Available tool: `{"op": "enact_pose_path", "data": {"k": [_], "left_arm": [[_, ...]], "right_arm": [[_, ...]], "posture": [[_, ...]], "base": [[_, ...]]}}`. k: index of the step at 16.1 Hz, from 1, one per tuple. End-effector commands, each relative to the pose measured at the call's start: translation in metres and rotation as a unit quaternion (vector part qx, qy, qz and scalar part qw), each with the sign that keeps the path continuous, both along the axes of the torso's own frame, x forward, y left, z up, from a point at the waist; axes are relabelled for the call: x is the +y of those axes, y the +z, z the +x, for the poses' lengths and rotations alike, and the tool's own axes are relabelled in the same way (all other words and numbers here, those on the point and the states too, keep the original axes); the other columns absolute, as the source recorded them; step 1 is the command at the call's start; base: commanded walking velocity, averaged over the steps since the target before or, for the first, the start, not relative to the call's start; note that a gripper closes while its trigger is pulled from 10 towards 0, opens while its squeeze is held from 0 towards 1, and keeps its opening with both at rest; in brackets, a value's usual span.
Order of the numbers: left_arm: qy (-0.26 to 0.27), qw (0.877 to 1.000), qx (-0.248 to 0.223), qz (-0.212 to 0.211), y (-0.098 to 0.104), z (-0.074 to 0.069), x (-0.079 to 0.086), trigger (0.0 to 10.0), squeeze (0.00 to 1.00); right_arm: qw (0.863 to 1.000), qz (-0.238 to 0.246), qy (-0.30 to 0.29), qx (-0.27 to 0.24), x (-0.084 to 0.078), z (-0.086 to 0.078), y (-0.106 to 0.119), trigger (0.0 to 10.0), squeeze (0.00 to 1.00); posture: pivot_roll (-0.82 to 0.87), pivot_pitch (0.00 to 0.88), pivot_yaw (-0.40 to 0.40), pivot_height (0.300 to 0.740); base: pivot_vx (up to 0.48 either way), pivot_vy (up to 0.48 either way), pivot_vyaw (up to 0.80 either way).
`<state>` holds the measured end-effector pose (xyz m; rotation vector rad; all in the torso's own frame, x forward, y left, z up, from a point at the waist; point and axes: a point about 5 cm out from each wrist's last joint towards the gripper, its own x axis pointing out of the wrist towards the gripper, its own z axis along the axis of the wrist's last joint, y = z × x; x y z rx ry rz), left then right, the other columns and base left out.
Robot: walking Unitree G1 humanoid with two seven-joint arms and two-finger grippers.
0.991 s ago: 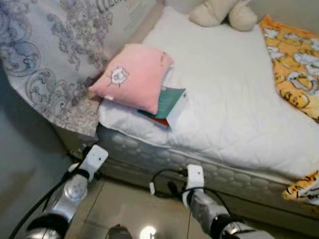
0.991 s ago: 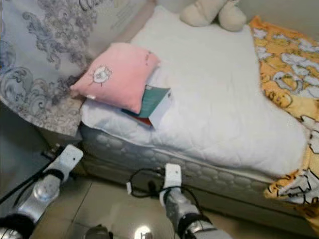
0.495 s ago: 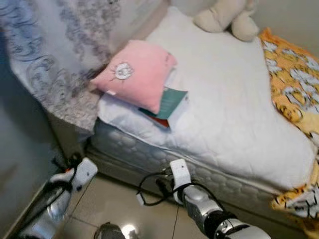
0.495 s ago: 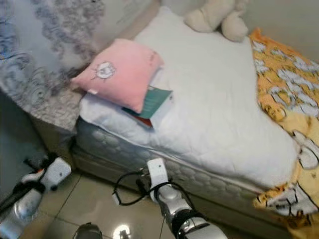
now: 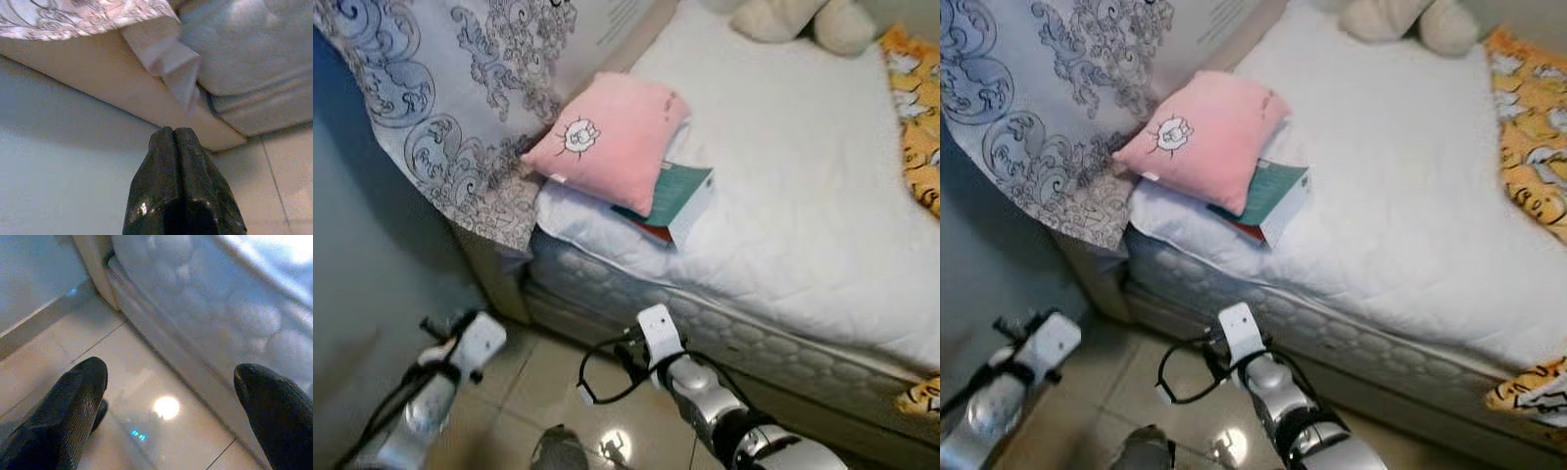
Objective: Clean up the room
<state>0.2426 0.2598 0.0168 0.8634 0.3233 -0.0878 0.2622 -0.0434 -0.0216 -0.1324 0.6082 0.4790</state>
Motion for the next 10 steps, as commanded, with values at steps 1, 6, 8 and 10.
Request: {"op": "enact_pose_path", "data": {"k": [1, 6, 8, 10], "left_arm": [[0.009, 1.000, 0.010, -0.019, -0.004, 0.005, -0.005, 10.0, 0.00], [0.052, 0.997, 0.045, -0.018, -0.023, 0.006, -0.008, 10.0, 0.00], [0.062, 0.996, 0.053, -0.033, -0.024, 0.008, -0.006, 10.0, 0.00], [0.074, 0.994, 0.055, -0.063, -0.025, 0.009, -0.009, 10.0, 0.00]], "right_arm": [[0.986, -0.007, 0.114, -0.123, 0.043, 0.027, 0.045, 10.0, 0.00], [0.982, -0.042, 0.106, -0.154, 0.017, 0.048, 0.057, 10.0, 0.00], [0.981, -0.044, 0.102, -0.157, 0.014, 0.050, 0.058, 10.0, 0.00], [0.981, -0.042, 0.101, -0.161, 0.016, 0.050, 0.059, 10.0, 0.00]], "posture": [[0.39, 0.069, -0.094, 0.740], [0.27, 0.055, -0.149, 0.740], [0.27, 0.045, -0.141, 0.740], [0.27, 0.041, -0.139, 0.740]], "base": [[0.000, 0.000, 0.00], [0.000, 0.000, 0.00], [0.000, 0.000, 0.00], [0.000, 0.000, 0.00]]}}
